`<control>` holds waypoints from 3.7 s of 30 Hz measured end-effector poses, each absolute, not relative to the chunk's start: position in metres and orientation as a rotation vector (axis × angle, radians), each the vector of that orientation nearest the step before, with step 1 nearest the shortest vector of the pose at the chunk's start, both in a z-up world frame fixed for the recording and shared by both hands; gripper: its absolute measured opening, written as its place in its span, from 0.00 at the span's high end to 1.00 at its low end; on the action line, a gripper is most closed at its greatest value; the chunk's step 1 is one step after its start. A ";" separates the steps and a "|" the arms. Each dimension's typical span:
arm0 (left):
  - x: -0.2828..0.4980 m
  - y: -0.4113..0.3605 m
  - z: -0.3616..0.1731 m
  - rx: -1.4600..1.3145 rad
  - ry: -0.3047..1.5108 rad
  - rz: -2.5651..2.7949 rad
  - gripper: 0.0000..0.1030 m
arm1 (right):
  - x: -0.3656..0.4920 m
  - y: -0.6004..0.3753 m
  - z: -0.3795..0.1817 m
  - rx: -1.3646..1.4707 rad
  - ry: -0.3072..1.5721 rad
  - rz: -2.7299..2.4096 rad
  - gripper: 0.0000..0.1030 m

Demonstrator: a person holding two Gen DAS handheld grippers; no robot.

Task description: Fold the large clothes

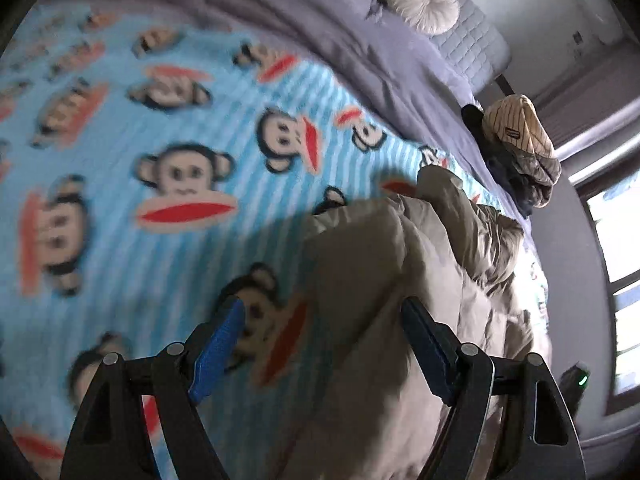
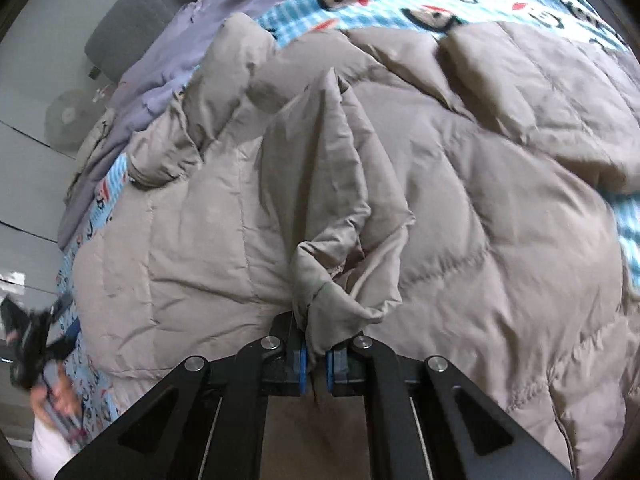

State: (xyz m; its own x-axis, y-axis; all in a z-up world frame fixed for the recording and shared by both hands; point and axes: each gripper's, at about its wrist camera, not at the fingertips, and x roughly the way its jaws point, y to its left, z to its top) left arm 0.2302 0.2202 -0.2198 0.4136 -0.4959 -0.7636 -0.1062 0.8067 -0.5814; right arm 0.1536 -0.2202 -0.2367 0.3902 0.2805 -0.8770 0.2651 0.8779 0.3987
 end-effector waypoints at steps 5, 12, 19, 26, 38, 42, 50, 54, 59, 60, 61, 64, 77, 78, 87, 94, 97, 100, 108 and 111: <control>0.256 0.193 -0.239 -0.716 1.175 -0.361 0.52 | 0.150 -0.228 -0.242 0.537 1.193 -0.005 0.93; 0.255 0.199 -0.220 -0.582 1.099 -0.336 0.82 | 0.148 -0.223 -0.239 0.496 1.197 -0.001 0.93; 0.266 0.231 -0.253 -0.436 1.121 -0.148 0.82 | 0.186 -0.165 -0.238 0.382 1.173 0.069 0.93; 0.254 0.268 -0.230 -0.417 1.074 0.044 0.92 | 0.191 -0.160 -0.241 0.364 1.197 0.060 0.91; 0.183 0.177 -0.189 -0.165 1.067 -0.200 0.92 | 0.166 -0.193 -0.181 0.369 1.034 -0.030 0.60; 0.184 0.159 -0.226 -0.105 1.106 -0.149 0.92 | 0.185 -0.164 -0.198 0.286 1.115 0.048 0.89; 0.189 0.160 -0.248 -0.093 1.127 -0.133 0.92 | 0.166 -0.177 -0.238 0.333 1.181 0.014 0.98; 0.188 0.159 -0.237 -0.091 1.139 -0.093 0.92 | 0.158 -0.194 -0.232 0.383 1.170 -0.044 0.98; 0.170 0.153 -0.200 -0.098 1.116 -0.105 0.92 | 0.129 -0.226 -0.219 0.494 1.161 -0.077 0.93; 0.164 0.147 -0.192 -0.093 1.114 -0.121 0.92 | 0.125 -0.229 -0.216 0.491 1.159 -0.079 0.93; 0.158 0.141 -0.187 -0.092 1.118 -0.140 0.92 | 0.117 -0.231 -0.213 0.494 1.160 -0.077 0.93; 0.141 0.118 -0.177 -0.082 1.142 -0.171 0.92 | 0.095 -0.236 -0.211 0.526 1.173 -0.069 0.93; 0.058 -0.009 -0.176 -0.031 1.261 -0.299 0.91 | 0.024 -0.260 -0.216 0.665 1.224 -0.015 0.93; 0.056 -0.019 -0.179 -0.013 1.279 -0.303 0.91 | 0.022 -0.266 -0.216 0.674 1.221 -0.014 0.93; 0.052 -0.089 -0.176 0.072 1.274 -0.261 0.01 | 0.017 -0.334 -0.211 0.740 1.175 -0.039 0.50; 0.067 -0.126 -0.174 0.083 1.285 -0.219 0.01 | 0.020 -0.403 -0.213 0.803 1.133 -0.076 0.25; 0.070 -0.138 -0.179 0.088 1.303 -0.234 0.01 | 0.019 -0.436 -0.212 0.847 1.084 -0.103 0.17; 0.070 -0.149 -0.179 0.104 1.296 -0.219 0.01 | 0.019 -0.469 -0.210 0.899 1.033 -0.117 0.04; 0.080 -0.176 -0.178 0.086 1.303 -0.205 0.01 | 0.030 -0.540 -0.216 1.038 0.973 -0.119 0.00; 0.083 -0.180 -0.176 0.085 1.290 -0.209 0.01 | 0.042 -0.574 -0.219 1.077 0.922 -0.159 0.00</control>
